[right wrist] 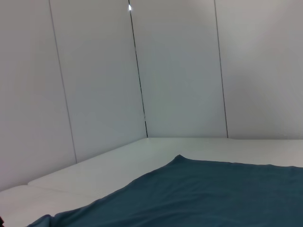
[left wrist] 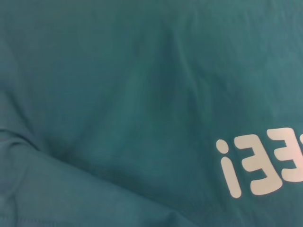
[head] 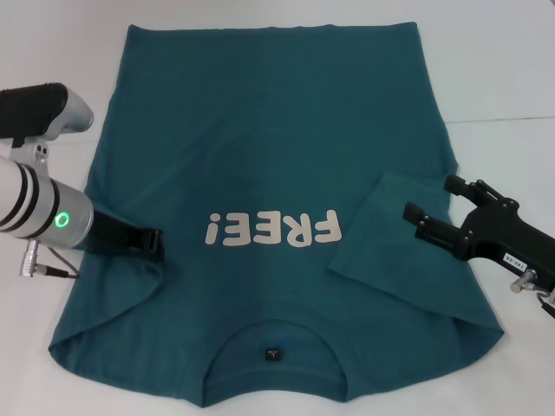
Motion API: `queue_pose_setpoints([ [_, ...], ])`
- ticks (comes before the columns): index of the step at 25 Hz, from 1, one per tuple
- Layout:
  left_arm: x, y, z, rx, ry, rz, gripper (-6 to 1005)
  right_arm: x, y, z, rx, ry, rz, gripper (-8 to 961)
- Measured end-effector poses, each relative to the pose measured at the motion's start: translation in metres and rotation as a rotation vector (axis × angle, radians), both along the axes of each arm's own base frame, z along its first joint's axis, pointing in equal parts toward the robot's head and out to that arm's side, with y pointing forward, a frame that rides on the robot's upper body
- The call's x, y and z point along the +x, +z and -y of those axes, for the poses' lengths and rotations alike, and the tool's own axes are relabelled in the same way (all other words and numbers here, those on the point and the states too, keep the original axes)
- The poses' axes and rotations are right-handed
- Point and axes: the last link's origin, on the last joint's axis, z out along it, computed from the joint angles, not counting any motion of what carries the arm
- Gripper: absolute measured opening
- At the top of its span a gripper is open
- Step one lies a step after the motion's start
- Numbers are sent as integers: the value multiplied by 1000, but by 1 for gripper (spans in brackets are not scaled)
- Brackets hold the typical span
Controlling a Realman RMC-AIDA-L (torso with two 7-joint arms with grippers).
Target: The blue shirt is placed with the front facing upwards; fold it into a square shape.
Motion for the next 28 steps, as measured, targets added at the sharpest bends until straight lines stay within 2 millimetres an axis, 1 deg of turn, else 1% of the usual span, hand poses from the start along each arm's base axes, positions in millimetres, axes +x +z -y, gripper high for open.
queue_pose_setpoints([
  [10, -2, 1, -2, 23, 3, 5, 57, 0, 0, 0, 2, 0, 0, 943],
  [16, 0, 0, -3, 41, 4, 17, 269, 1, 0, 0, 3, -6, 4, 943],
  [22, 5, 3, -7, 65, -7, 39, 445, 1, 0, -1, 3, -8, 5, 943],
  [23, 5, 5, -8, 74, -8, 39, 475, 1, 0, -1, 3, -7, 5, 943],
  [24, 1, 11, -10, 100, 2, 44, 504, 1, 0, -1, 3, -7, 5, 943],
  [28, -4, 20, -12, 139, 19, 59, 690, 1, 0, -1, 3, -6, 5, 943],
])
